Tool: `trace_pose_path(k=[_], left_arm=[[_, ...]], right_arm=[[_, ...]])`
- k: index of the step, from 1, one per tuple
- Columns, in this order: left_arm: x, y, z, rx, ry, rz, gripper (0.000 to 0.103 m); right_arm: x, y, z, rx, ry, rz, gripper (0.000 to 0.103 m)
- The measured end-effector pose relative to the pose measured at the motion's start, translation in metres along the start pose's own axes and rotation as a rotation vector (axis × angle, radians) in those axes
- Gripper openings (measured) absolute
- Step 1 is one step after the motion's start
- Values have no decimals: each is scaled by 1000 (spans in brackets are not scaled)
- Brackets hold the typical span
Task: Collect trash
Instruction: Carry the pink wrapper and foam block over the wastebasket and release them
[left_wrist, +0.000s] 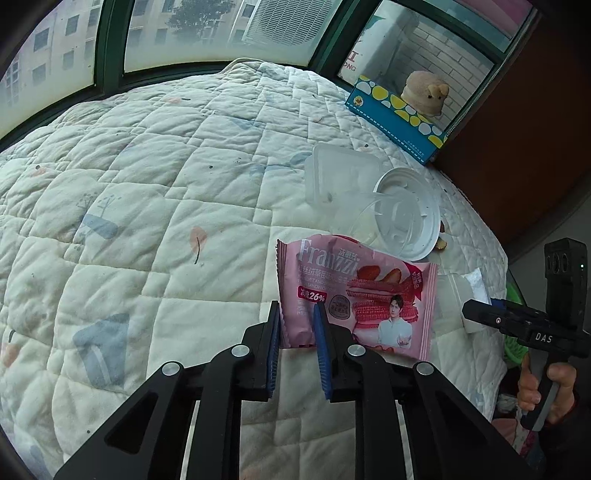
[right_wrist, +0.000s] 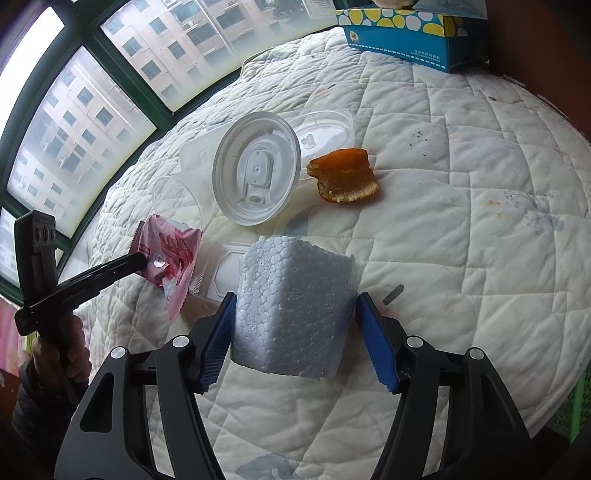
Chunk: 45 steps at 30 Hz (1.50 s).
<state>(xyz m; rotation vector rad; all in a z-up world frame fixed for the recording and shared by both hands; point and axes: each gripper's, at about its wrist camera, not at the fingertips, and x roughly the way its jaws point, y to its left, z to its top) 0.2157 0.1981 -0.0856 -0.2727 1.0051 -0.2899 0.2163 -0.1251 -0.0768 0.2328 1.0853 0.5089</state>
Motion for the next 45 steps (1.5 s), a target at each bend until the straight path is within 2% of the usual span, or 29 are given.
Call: trace_pose_path(k=[2,14,24,31,45], left_arm=[[-7,-2,-1,-1,-5,7,9],[-65,-31,-17,22,-81,22,6],[-104,-91,-21,81,-143,-71,6],[-89,-151,-18,161,-132,-146,6],[-19,-285,-6,300,-43,-281,6]], right_arm=[[-2,1,-1,-5,-6,0,65],[-50,4,-18,-51,-83,11,65],[-105,-25,-39,-35,-163,-5,65],[-138,-63,-55,8,-204,-65,65],[-192,-166,-88,144,-257,-233,65]])
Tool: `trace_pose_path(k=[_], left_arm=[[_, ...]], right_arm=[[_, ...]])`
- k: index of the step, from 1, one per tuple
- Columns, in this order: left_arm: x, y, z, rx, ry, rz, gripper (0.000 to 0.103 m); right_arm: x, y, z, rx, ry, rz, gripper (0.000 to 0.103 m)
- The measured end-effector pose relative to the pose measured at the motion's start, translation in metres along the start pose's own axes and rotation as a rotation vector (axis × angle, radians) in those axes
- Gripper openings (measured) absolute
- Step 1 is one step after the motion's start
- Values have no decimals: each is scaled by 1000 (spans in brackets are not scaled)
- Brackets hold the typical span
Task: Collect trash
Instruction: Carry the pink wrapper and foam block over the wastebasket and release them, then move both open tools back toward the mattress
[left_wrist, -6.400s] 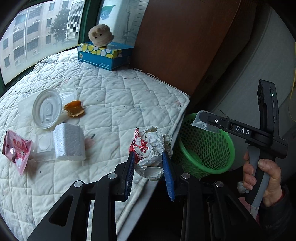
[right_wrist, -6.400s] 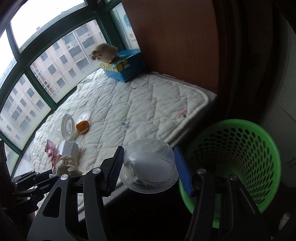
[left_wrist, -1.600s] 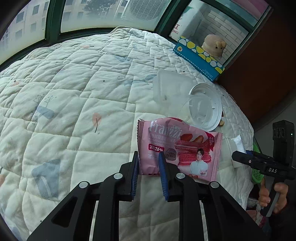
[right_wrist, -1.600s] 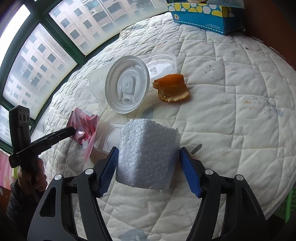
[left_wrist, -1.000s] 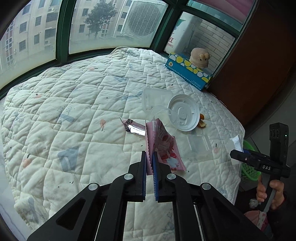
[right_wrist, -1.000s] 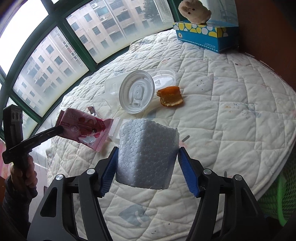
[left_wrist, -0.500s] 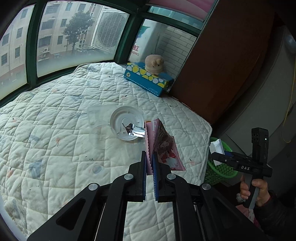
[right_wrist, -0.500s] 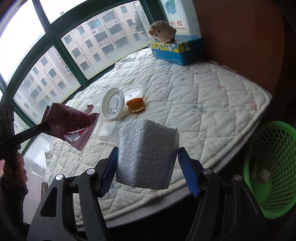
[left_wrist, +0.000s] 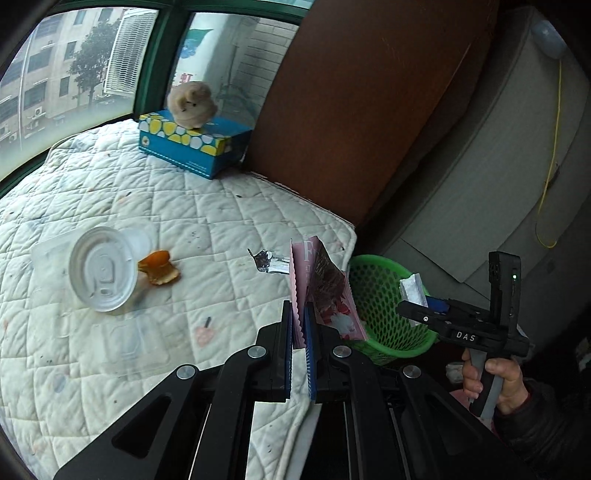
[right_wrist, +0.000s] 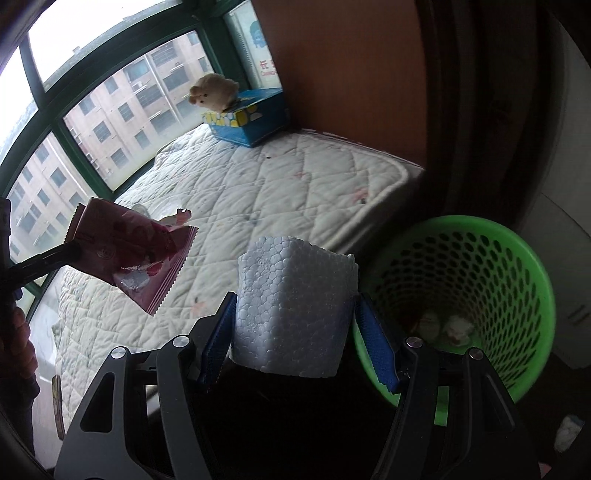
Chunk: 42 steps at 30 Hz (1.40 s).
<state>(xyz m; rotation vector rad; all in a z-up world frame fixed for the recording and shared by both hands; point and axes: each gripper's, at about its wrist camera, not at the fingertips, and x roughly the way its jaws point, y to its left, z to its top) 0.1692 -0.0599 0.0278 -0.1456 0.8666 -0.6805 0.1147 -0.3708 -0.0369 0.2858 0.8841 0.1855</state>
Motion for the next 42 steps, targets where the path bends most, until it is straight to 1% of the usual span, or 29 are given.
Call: trace_pose_path(k=[6,12,13,14,19,25,30,31,33,34,35,38,42], left_arm=[[44,-38,12,53,49,-33,6],[89,-77,20,96,101,-70,6],[97,-85,19,106,112,-71,6],[103,-91,19,117,121,-69,6],[140,-115,13,141,174,-83,6],[178,-136,3,147,233,-96,6],[196,-151,-9,138,269,-108,9],[199,-154,-12,141,275,-112,10],[205,-157,-15,139,284,-112,22],[206,-158,-17,134,284,-113,35],[205,-159,-18,131,279,-112,41],[200,-160,-22,133,276,-111,42],[180,-157,-24,150,243,-61,49]], right_arm=[[-8,-56,-7,65,5,-78,66],[-12,-99,-15,127,15,-127,66],[-12,-105,-16,138,16,-131,67],[-13,-111,-18,147,16,-133,69],[-20,-131,-22,182,6,-146,71],[-31,-145,-24,208,-15,-148,72],[-40,-151,-26,219,-36,-146,72],[-42,-151,-26,220,-38,-146,72],[-46,-151,-27,221,-43,-145,72],[-48,-151,-27,220,-45,-143,72],[-49,-151,-27,218,-47,-142,72],[-52,-147,-26,213,-53,-136,72],[-54,-140,-26,206,-56,-112,72]])
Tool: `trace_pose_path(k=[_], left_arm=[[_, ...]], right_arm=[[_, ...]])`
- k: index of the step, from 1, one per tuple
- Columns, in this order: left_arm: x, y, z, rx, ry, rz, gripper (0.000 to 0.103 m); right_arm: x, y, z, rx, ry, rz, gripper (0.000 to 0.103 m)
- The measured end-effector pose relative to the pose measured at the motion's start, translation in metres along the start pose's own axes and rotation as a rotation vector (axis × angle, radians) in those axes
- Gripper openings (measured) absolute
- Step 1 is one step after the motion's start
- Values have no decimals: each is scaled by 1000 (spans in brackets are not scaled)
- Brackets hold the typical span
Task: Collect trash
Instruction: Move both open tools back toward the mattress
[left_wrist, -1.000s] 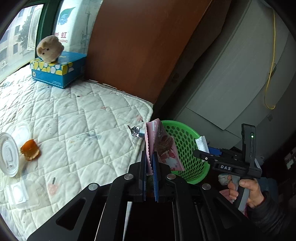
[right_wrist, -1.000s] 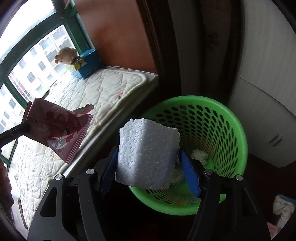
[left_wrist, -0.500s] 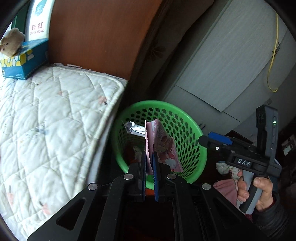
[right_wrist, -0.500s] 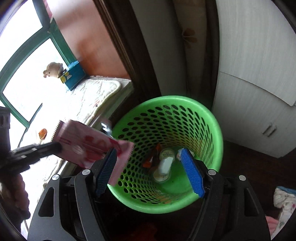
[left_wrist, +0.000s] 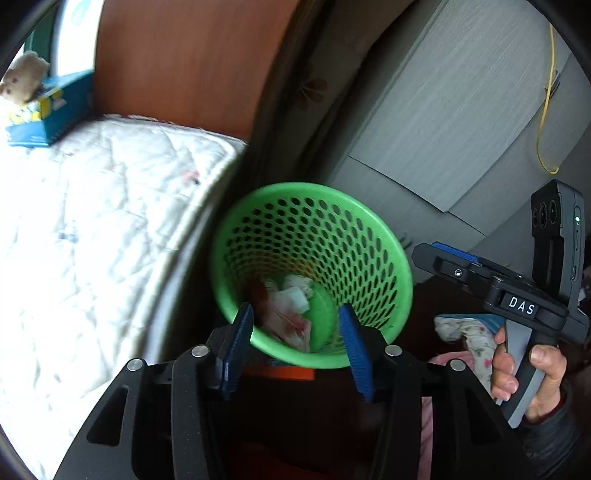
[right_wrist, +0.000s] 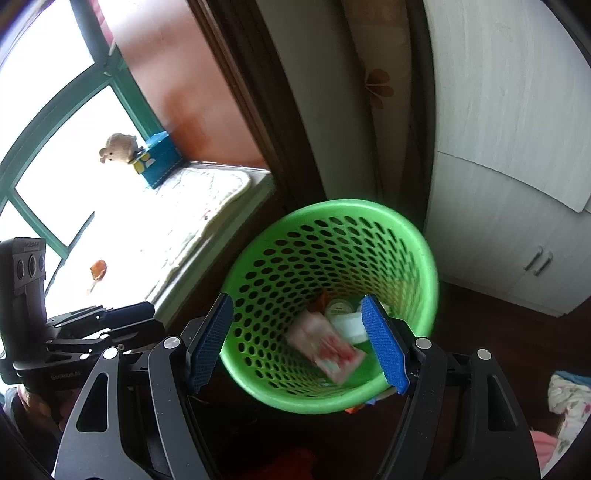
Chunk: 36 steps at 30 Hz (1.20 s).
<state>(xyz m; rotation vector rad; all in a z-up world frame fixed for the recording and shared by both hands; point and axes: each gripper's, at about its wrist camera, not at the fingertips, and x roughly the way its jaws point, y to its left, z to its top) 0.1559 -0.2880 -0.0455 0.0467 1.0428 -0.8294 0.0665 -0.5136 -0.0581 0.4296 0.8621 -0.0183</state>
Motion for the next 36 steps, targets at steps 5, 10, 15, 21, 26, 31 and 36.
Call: trace_pose_path(k=[5,10,15,21,26,31,36], left_arm=[[-34,19,-8,-37,-48,86,57],[-71,49,-23,-73,-108,216,60],[-108,88,-42,-137,-157,332,65],[-151,145,-64,-237,-198,452,66],[-184,198,-80,-337,-229,550,73],[-205,247,-94,-419,-246,649,85],[-208,286,-99,-459,-243,659,90]], right_arm=[[1,21,-2,-33,4,31,72],[6,49,-3,-65,14,73,73],[15,84,-2,-115,32,113,73],[26,127,0,-181,54,163,73],[36,164,-3,-242,72,201,73],[49,193,-5,-288,98,232,74],[63,216,-8,-315,135,264,74]])
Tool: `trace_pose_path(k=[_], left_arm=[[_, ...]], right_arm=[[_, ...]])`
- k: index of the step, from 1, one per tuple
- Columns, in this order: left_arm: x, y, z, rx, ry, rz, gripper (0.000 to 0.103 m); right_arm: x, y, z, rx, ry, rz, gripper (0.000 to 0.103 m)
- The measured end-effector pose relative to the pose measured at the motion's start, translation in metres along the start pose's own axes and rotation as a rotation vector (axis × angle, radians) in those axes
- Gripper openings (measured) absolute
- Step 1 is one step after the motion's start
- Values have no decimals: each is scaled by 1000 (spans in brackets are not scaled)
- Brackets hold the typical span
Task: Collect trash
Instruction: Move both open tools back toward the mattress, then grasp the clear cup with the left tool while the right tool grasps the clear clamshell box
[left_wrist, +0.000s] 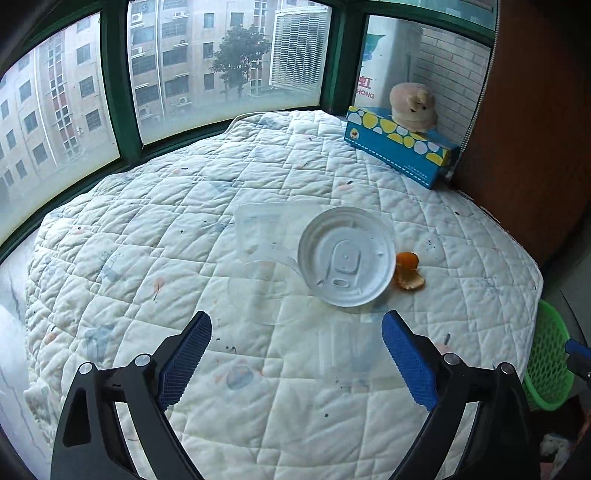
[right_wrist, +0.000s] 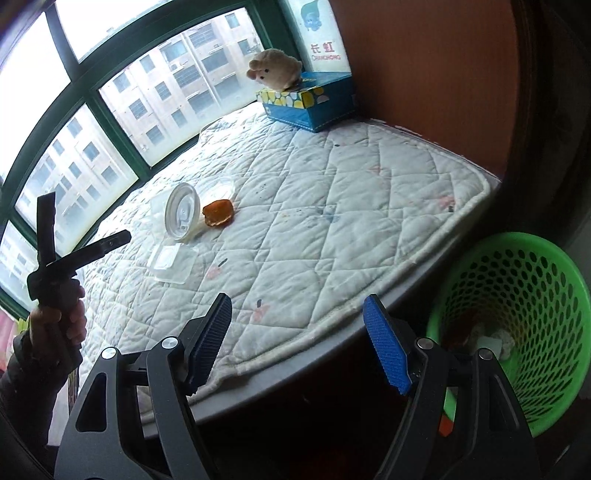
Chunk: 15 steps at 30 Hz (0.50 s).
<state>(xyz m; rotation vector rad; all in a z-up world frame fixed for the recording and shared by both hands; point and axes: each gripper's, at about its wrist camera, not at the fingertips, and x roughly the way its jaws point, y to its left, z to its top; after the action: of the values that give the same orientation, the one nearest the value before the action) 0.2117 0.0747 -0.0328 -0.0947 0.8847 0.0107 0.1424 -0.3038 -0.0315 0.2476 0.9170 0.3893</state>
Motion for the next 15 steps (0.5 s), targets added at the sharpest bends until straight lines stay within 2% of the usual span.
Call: trace_pose_path(k=[2,6,15], left_arm=[[12,6,4,-3,16,-11,91],[33,12,12,5,26,15,91],[57,20,18,7,28,-13,91]], right_arm=[[7,7,3,-16,11,6,74],[22,20,10,-49,34,22,74],[51,45,20,-122,80,46,74]])
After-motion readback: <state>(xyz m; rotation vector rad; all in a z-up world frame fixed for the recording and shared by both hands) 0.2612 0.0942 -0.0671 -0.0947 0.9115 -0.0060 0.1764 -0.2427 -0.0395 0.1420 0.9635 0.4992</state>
